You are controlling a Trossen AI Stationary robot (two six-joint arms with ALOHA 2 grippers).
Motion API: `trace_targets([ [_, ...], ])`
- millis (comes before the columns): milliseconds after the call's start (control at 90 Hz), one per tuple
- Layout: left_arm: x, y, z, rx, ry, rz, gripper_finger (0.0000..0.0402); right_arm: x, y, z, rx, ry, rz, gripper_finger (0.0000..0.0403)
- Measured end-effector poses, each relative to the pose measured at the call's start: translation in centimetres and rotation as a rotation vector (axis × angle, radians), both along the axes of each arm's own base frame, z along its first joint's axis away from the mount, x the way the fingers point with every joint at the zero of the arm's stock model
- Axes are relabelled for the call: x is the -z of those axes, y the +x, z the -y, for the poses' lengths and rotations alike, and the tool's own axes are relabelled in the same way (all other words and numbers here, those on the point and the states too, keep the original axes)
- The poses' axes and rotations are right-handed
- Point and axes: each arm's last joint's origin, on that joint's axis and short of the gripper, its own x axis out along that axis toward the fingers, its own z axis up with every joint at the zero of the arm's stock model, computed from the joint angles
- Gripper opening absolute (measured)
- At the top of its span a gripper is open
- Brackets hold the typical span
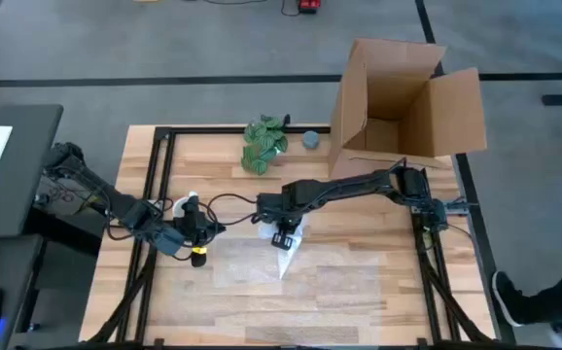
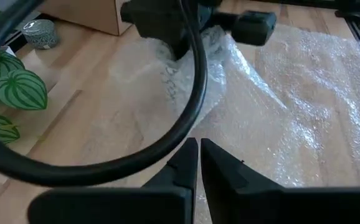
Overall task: Wrap mug
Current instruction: Wrap the blue cup with the bubble wrap
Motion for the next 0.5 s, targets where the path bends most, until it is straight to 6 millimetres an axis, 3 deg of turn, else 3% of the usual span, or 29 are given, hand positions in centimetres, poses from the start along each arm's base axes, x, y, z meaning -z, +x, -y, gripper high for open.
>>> trace_targets([
  [211,0.0,0.0,0.0,-0.003,0.002,0.002,0.0,-0.2,-0.1,-0.1,-0.008,-0.006,-0.022,0.0],
  [500,0.0,0.0,0.0,-0.005,0.003,0.002,0.0,-5.7,-0.8,0.0,-0.033,-0.04,-0.109,0.0],
])
